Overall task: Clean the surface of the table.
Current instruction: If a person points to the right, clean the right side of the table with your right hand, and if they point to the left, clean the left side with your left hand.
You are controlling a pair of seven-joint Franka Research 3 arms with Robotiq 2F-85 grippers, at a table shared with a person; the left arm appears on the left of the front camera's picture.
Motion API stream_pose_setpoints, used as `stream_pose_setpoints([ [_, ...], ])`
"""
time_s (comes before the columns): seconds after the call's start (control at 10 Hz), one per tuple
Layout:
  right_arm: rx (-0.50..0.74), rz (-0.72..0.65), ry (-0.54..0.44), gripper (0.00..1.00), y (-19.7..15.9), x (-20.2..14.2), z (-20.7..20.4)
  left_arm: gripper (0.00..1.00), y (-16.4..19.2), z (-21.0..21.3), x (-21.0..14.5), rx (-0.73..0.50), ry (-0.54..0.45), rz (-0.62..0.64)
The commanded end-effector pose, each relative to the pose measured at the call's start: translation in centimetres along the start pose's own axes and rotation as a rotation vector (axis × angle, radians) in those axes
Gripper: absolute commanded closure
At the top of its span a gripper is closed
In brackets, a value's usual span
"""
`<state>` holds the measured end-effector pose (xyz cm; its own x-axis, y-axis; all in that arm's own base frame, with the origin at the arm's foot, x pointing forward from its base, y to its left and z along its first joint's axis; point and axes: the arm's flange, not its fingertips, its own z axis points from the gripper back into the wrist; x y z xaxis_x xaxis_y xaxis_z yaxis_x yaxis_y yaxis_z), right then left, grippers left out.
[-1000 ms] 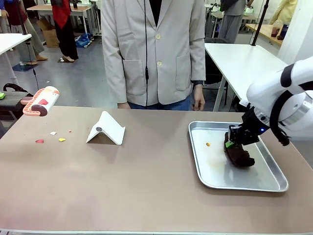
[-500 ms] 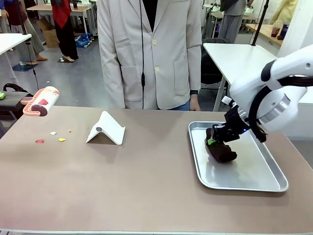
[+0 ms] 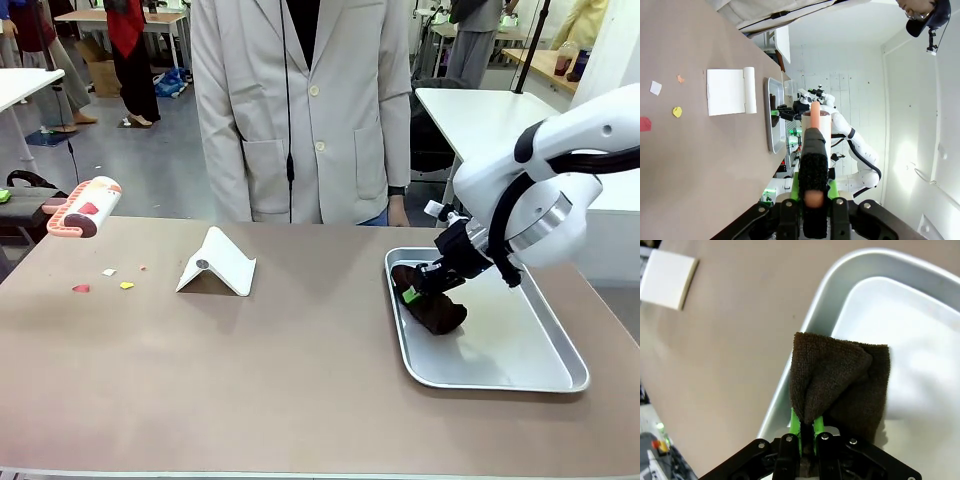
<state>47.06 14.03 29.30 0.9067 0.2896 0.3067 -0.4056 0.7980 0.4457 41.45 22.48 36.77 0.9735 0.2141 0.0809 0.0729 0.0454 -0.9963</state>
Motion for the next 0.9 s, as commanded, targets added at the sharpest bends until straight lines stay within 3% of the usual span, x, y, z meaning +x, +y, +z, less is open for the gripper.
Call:
stream_pose_setpoints([
  [0.0, -0.001, 0.104, 0.052, 0.89, -0.1, -0.8, -0.2, 1.00, -0.5, 0.1, -0.2, -0.002, 0.010, -0.006],
  [0.4, -0.171, 0.194, 0.121, 0.89, -0.4, -1.9, 0.8, 1.00, -0.5, 0.1, -0.2, -0.002, 0.010, -0.006],
  [0.8, -0.210, 0.267, 0.181, 0.89, -3.3, -3.0, 3.2, 1.00, -0.5, 0.1, -0.2, -0.002, 0.010, -0.006],
])
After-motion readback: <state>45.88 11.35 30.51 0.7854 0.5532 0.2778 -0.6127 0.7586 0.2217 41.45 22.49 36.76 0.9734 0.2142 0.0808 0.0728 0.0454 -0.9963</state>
